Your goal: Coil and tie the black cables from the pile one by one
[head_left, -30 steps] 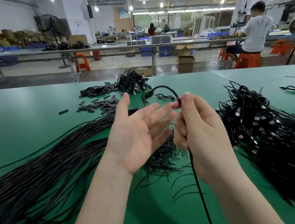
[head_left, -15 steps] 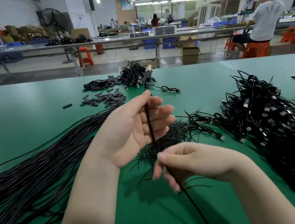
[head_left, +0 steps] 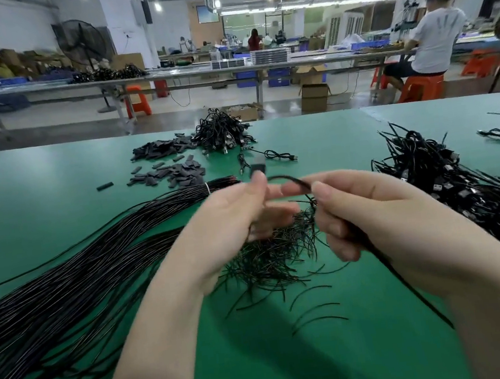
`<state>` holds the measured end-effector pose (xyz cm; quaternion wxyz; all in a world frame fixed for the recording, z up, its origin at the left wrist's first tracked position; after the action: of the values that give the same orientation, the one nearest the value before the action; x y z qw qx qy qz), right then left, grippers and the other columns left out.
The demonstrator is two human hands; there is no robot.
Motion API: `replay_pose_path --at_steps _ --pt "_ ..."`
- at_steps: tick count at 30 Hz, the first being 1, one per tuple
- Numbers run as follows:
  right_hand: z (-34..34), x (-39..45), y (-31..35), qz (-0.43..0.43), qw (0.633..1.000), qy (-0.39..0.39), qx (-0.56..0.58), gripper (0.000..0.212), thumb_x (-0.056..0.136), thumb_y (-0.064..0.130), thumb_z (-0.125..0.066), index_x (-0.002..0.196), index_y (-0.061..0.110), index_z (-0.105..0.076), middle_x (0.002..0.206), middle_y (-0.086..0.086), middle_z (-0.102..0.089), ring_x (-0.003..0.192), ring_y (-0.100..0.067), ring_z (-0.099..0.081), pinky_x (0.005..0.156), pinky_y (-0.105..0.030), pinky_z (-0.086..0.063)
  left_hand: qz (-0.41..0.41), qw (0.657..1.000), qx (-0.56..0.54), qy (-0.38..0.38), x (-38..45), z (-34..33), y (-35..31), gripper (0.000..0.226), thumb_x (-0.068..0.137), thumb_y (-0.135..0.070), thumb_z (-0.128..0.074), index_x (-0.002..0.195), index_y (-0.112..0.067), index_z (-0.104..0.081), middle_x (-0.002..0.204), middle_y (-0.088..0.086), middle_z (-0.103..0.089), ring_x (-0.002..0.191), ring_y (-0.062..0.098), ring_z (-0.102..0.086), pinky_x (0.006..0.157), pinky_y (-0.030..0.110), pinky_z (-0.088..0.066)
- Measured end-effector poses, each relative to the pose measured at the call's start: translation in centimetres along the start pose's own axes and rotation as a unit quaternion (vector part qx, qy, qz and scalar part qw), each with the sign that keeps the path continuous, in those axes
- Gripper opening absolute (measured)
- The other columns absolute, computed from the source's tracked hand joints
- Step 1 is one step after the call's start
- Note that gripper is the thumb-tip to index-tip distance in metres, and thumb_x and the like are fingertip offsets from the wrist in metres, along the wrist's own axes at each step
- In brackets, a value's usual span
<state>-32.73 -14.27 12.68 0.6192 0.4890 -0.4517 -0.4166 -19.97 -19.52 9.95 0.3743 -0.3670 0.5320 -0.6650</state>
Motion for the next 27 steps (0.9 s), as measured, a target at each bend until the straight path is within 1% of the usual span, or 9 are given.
replay_pose_path --at_steps 3,9,11,13,15,18,21,24,27 --pt "-2.2 -0.1 1.0 0.037 0.999 0.021 0.009 0.027 0.100 0.019 -0.046 0.113 0.025 -0.069 0.054 0.008 -0.049 0.045 -0.011 -0.043 0.046 -0.017 -0.038 -0.064 0.993 -0.074 -0.064 -0.4 1.5 -1.3 0.042 0.091 -0.054 -0.044 0.090 -0.027 -0.077 0.094 -0.001 -0.076 0.091 0.011 -0.072 0.078 0.023 -0.057" --pt "0.5 0.6 -1.2 -0.032 0.989 -0.096 -0.111 0.024 0.099 0.024 -0.048 0.090 0.027 -0.070 0.056 0.007 -0.052 0.050 -0.011 -0.041 0.046 -0.023 -0.033 -0.047 0.997 -0.008 -0.060 -0.8 1.0 -1.6 0.051 0.088 -0.064 -0.039 0.078 -0.030 -0.076 0.072 0.002 -0.074 0.067 0.014 -0.071 0.057 0.018 -0.052" --pt "1.7 0.6 -1.5 -0.032 0.970 -0.130 -0.203 0.018 0.096 0.034 -0.051 0.097 0.035 -0.069 0.059 0.000 -0.056 0.050 -0.009 -0.043 0.047 -0.024 -0.036 -0.048 0.996 0.001 -0.074 -0.8 1.1 -1.6 0.051 0.086 -0.066 -0.041 0.069 -0.029 -0.072 0.061 0.002 -0.069 0.054 0.013 -0.065 0.050 0.017 -0.047" --pt "2.2 0.5 -1.0 0.008 0.957 -0.158 -0.242 0.023 0.086 0.050 -0.056 0.106 0.043 -0.066 0.073 -0.006 -0.063 0.052 -0.007 -0.048 0.050 -0.019 -0.042 -0.031 0.998 0.038 -0.029 -0.9 0.3 -1.4 0.055 0.088 -0.070 -0.040 0.065 -0.030 -0.070 0.055 0.002 -0.066 0.045 0.012 -0.058 0.045 0.015 -0.041" --pt "1.9 0.6 -0.7 0.040 0.967 -0.152 -0.202 0.035 0.076 0.060 -0.059 0.105 0.043 -0.069 0.076 0.003 -0.068 0.061 -0.002 -0.059 0.058 -0.017 -0.048 -0.002 0.996 0.071 0.045 -1.1 -0.9 -1.0 0.055 0.087 -0.069 -0.037 0.067 -0.031 -0.070 0.054 0.003 -0.066 0.042 0.010 -0.052 0.043 0.013 -0.037" --pt "0.7 0.9 -0.7 0.041 0.990 -0.100 -0.095 0.034 0.075 0.049 -0.060 0.096 0.028 -0.076 0.064 0.023 -0.064 0.061 0.009 -0.059 0.054 -0.003 -0.039 0.010 0.992 0.086 0.088 -1.3 -1.9 -0.8 0.052 0.086 -0.067 -0.035 0.073 -0.033 -0.072 0.056 0.001 -0.067 0.042 0.007 -0.048 0.043 0.010 -0.035" --pt "1.1 1.0 -0.9 0.030 0.991 -0.114 -0.071 0.026 0.080 0.043 -0.062 0.089 0.024 -0.077 0.056 0.023 -0.059 0.056 0.008 -0.055 0.050 -0.003 -0.037 0.005 0.992 0.099 0.083 -1.2 -2.0 -0.7 0.050 0.086 -0.065 -0.036 0.078 -0.030 -0.071 0.063 -0.001 -0.070 0.049 0.007 -0.051 0.048 0.009 -0.037" --pt "1.3 1.0 -1.5 -0.009 0.994 -0.112 -0.009 0.033 0.073 0.051 -0.063 0.087 0.025 -0.078 0.052 0.018 -0.051 0.048 -0.001 -0.041 0.045 -0.009 -0.030 -0.001 0.982 0.168 0.084 -1.2 -2.0 -0.4 0.048 0.088 -0.062 -0.038 0.084 -0.027 -0.070 0.074 -0.007 -0.074 0.063 0.006 -0.064 0.061 0.016 -0.044" --pt "1.0 1.0 -1.9 -0.037 0.995 -0.093 0.031 0.043 0.064 0.057 -0.065 0.089 0.024 -0.078 0.053 0.010 -0.043 0.049 -0.007 -0.032 0.044 -0.016 -0.026 -0.046 0.956 0.279 0.075 -1.6 -2.1 -1.0 0.045 0.095 -0.059 -0.038 0.072 -0.037 -0.070 0.065 -0.017 -0.066 0.063 0.000 -0.061 0.064 0.022 -0.044"
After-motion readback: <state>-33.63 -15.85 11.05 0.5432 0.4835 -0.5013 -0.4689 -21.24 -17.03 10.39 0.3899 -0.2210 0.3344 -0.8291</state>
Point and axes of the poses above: each hand's wrist, its own x-axis towards the middle knuckle, its own z-axis out of the back of the hand, y = z × x, the point moved 7 cm from there along x, towards the middle knuckle
